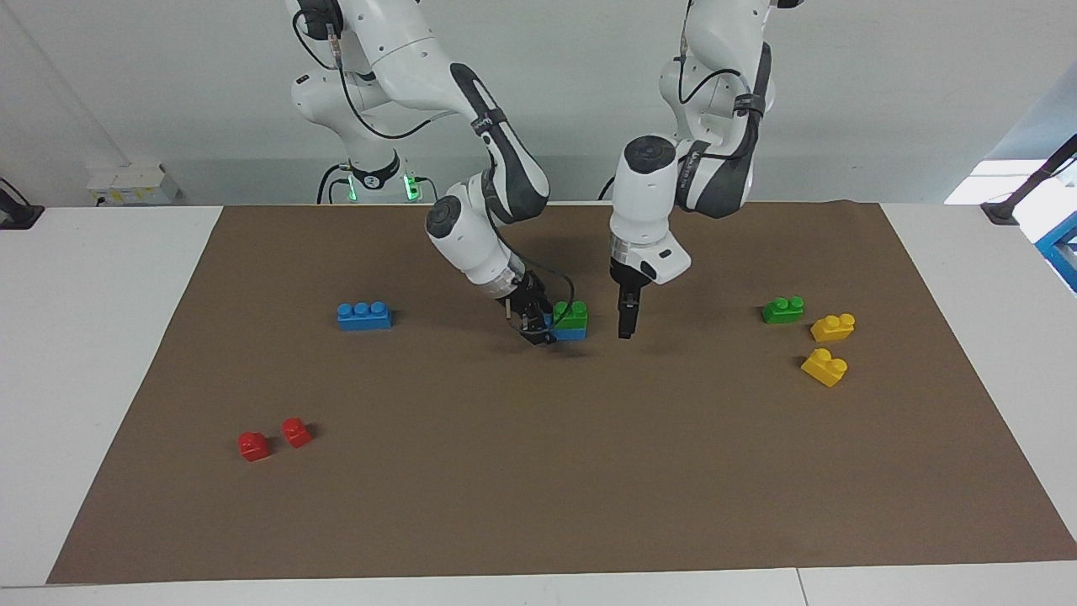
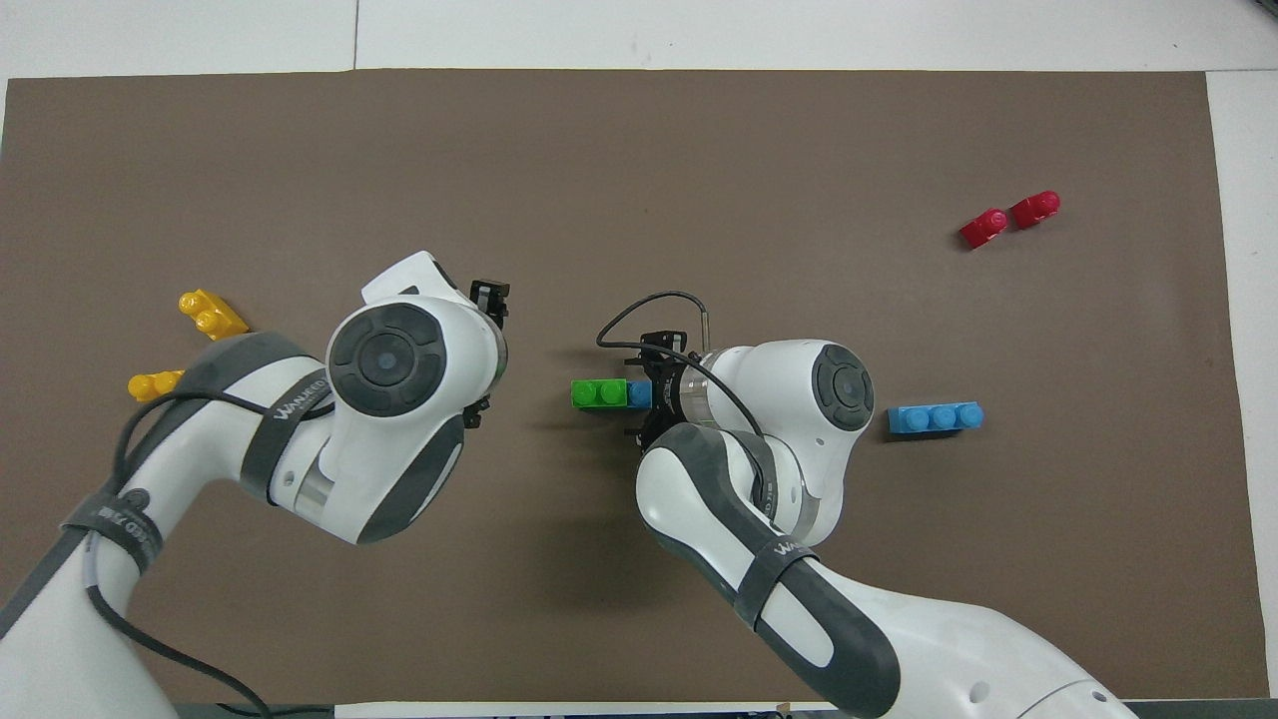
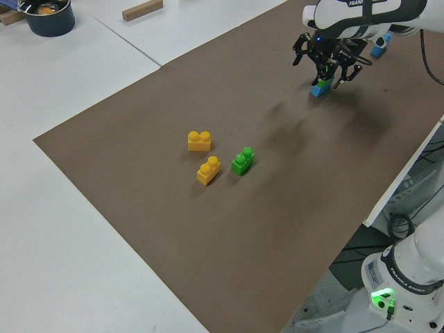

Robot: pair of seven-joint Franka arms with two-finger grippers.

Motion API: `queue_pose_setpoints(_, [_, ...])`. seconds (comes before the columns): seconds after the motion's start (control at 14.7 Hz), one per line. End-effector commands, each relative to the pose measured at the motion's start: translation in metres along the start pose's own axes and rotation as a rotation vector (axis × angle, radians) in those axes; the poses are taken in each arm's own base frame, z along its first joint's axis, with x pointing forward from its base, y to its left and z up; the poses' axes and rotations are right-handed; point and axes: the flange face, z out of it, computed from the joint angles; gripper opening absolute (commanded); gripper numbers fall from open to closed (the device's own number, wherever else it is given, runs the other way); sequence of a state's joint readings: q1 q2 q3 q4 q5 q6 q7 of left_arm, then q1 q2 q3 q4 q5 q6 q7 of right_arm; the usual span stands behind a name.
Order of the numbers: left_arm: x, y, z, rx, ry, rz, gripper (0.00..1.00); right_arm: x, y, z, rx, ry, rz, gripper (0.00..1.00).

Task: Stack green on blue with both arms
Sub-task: 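Open the left gripper and withdraw it while the right gripper holds the blue brick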

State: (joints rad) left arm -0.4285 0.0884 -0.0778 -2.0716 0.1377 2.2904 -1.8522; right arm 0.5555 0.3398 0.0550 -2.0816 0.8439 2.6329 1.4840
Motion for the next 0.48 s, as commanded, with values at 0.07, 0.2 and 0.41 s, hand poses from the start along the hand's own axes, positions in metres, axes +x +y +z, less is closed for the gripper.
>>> queue_pose_setpoints(0.07, [0.056, 0.008, -0.024, 0.011, 0.031, 0.103, 1.00, 0.007, -0.010, -0.027, 0.007, -0.038, 0.010, 1.00])
queue_pose_setpoints(0.2, [0.081, 0.013, -0.036, 0.024, 0.039, 0.178, 1.00, 0.008, -0.019, -0.047, -0.008, -0.056, 0.006, 1.00])
queue_pose_setpoints(0.41, [0.122, 0.011, -0.050, 0.064, 0.045, 0.335, 1.00, 0.021, -0.037, -0.082, -0.026, -0.066, -0.043, 1.00])
